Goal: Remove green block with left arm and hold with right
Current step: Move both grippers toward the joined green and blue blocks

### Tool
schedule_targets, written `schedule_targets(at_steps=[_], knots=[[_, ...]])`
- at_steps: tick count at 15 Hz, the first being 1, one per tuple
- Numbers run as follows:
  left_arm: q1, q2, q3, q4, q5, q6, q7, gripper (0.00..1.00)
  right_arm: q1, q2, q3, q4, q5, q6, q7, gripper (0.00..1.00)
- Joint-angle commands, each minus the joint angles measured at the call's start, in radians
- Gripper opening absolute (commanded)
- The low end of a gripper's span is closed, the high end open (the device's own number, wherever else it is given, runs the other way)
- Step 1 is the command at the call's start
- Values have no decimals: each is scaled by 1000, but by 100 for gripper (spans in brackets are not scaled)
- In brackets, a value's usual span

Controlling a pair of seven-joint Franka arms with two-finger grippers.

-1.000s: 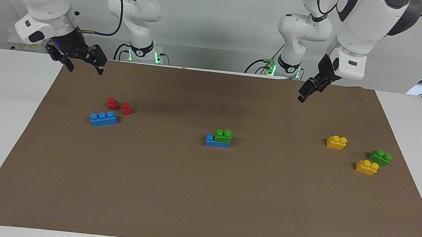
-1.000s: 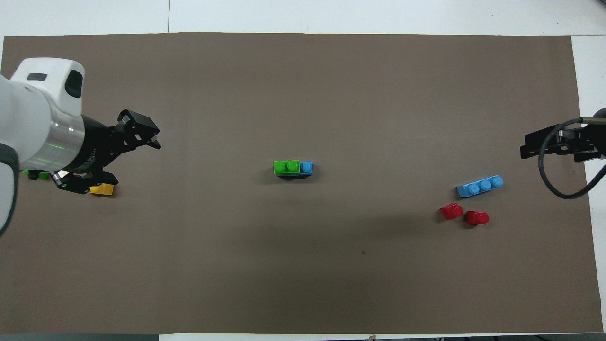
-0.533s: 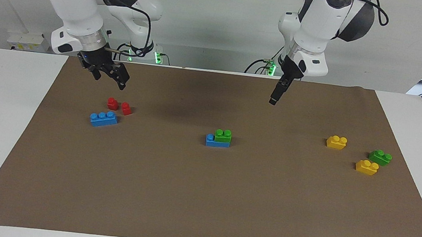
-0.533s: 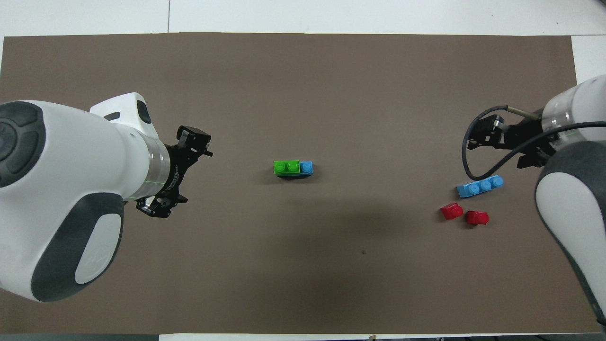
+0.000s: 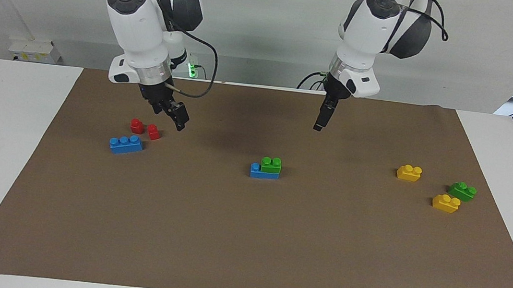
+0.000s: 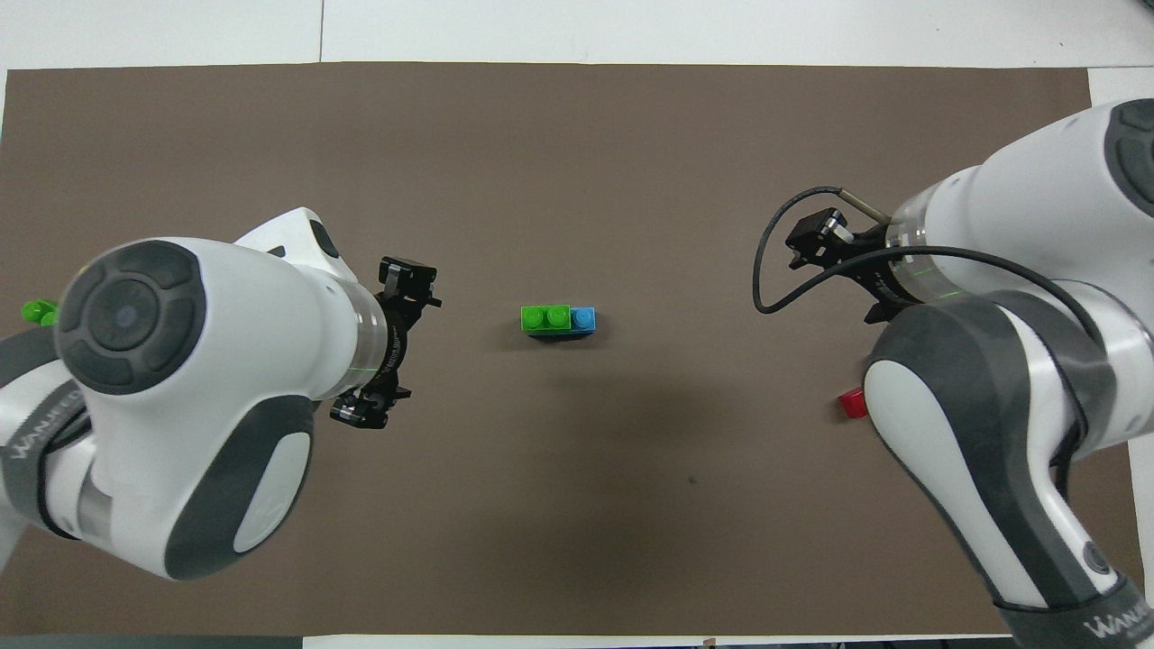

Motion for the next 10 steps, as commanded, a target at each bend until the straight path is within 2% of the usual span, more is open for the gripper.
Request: schedule_targets(at_steps=[1, 3, 8, 10], knots=[[-65, 49, 16, -18, -13, 76, -143, 100, 27, 9, -1, -60, 67, 114, 122, 100], [-78, 78, 16, -11, -12, 107, -220, 100, 50, 12, -1, -87, 70, 169, 151, 100], [-128, 158, 20, -4, 0, 156, -292, 100, 110, 46, -1, -97, 81, 220, 307, 100], [-141, 207, 20, 12, 17, 186, -361, 100, 118, 57, -1, -103, 151, 232, 355, 100]])
